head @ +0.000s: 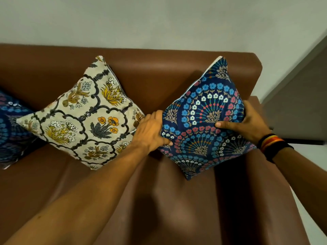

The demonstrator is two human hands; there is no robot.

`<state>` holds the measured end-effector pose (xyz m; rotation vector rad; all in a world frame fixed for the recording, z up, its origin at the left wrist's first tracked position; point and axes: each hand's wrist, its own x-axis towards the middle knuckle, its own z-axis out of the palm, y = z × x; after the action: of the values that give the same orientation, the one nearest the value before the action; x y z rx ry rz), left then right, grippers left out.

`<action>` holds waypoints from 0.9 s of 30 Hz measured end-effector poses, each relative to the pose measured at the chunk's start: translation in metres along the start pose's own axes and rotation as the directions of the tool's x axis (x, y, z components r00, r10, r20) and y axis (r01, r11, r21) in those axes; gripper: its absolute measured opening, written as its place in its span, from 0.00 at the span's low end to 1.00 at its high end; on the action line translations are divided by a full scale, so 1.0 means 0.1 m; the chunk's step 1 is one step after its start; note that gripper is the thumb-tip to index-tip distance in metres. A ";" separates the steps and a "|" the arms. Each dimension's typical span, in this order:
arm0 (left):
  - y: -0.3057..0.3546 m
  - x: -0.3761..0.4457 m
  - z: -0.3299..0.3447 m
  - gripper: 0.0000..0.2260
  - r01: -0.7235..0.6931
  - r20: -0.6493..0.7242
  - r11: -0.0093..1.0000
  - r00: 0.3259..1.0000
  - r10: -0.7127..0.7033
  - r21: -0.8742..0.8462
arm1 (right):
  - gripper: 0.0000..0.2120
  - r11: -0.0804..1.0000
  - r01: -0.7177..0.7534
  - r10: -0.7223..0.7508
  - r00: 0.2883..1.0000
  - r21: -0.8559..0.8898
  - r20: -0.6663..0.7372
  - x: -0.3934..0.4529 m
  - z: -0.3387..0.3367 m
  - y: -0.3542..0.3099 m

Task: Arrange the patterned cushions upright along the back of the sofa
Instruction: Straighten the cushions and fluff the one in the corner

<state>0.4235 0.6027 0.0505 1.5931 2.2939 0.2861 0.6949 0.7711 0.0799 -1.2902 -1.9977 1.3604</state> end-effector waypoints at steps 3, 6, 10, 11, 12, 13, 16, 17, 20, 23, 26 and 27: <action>0.03 0.01 -0.06 0.51 -0.035 -0.017 0.996 0.999 0.036 0.076 | 0.50 1.000 -0.021 0.021 1.000 0.003 -0.018 -0.02 -0.02 0.01; -0.04 -0.09 -0.15 0.56 -0.063 -0.030 0.997 0.997 0.064 0.043 | 0.58 0.996 0.019 -0.028 0.993 -0.084 -0.111 -0.08 0.03 -0.07; -0.58 -0.42 -0.58 0.53 -0.072 -0.218 0.997 0.973 0.071 0.006 | 0.50 0.923 0.241 -0.332 0.893 -0.300 -0.303 -0.21 0.38 -0.57; -0.81 -0.51 -0.76 0.51 -0.062 -0.285 0.998 0.956 0.066 0.023 | 0.47 0.894 0.317 -0.410 0.864 -0.317 -0.291 -0.23 0.56 -0.76; -1.07 -0.59 -0.95 0.49 -0.046 -0.342 0.998 0.938 0.059 0.047 | 0.44 0.870 0.371 -0.459 0.851 -0.325 -0.254 -0.22 0.77 -0.96; -1.34 -0.66 -1.11 0.49 -0.022 -0.381 0.997 0.924 0.047 0.070 | 0.42 0.858 0.395 -0.471 0.860 -0.327 -0.196 -0.20 0.98 -1.12; -2.16 -0.80 -1.55 0.55 0.106 -0.381 0.990 0.922 -0.063 0.092 | 0.45 0.910 0.313 -0.310 0.949 -0.273 0.055 0.00 1.78 -1.50; -2.39 -0.81 -1.65 0.58 0.145 -0.327 0.987 0.938 -0.113 0.075 | 0.49 0.934 0.241 -0.207 0.967 -0.265 0.150 0.09 2.04 -1.57; -2.85 -0.77 -1.77 0.68 0.204 -0.067 0.977 0.978 -0.199 0.066 | 0.58 0.977 0.006 0.064 0.946 -0.215 0.319 0.34 2.68 -1.65; -3.13 -0.65 -1.68 0.70 0.185 0.089 0.980 0.977 -0.191 0.076 | 0.53 0.986 -0.067 0.110 0.949 -0.152 0.296 0.48 3.05 -1.63; -3.38 -0.57 -1.56 0.64 0.148 0.140 0.982 0.977 -0.164 0.119 | 0.47 0.988 -0.015 0.048 0.975 -0.151 0.217 0.52 3.32 -1.65; -3.48 -0.57 -1.54 0.60 0.147 0.127 0.983 0.979 -0.161 0.113 | 0.43 0.990 0.017 0.013 0.978 -0.137 0.210 0.52 3.40 -1.70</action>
<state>0.0803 0.4303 0.0805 1.4233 2.3429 0.0207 0.3405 0.6243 0.0687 -1.2464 -2.2711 1.4320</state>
